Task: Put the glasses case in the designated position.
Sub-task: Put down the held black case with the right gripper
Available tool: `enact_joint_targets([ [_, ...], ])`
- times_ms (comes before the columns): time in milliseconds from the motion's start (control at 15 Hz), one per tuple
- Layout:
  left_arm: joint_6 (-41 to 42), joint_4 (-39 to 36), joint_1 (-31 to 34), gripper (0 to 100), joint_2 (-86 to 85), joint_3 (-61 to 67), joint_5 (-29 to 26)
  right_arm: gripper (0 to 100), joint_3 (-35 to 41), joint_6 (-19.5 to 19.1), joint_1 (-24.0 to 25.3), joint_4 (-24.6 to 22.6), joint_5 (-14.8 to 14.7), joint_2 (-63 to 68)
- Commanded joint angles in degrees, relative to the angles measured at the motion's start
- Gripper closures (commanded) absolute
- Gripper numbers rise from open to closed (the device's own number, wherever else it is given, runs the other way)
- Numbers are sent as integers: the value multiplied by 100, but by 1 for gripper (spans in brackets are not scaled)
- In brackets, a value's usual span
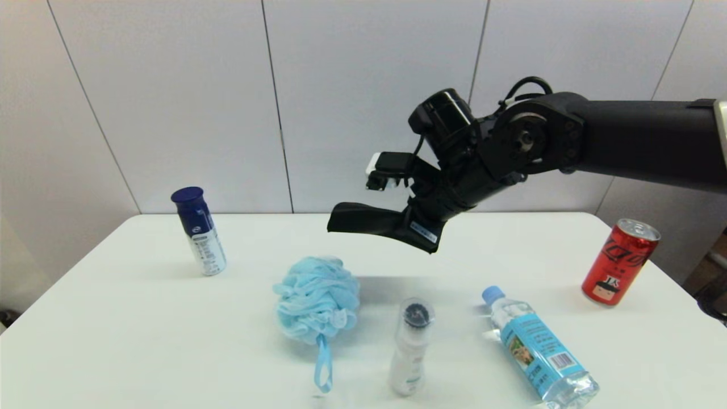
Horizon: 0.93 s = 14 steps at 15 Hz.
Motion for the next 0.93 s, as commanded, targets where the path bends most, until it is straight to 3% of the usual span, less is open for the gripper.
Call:
enact_joint_targets([
  [67, -4, -1, 2, 0, 7, 0, 2, 100, 3, 85, 218, -131, -86, 191],
  [200, -4, -1, 2, 0, 7, 0, 2, 100, 3, 367, 297, -395, -165, 270],
  [933, -4, -1, 2, 0, 7, 0, 2, 100, 12, 578, 446, -1353, -271, 859],
])
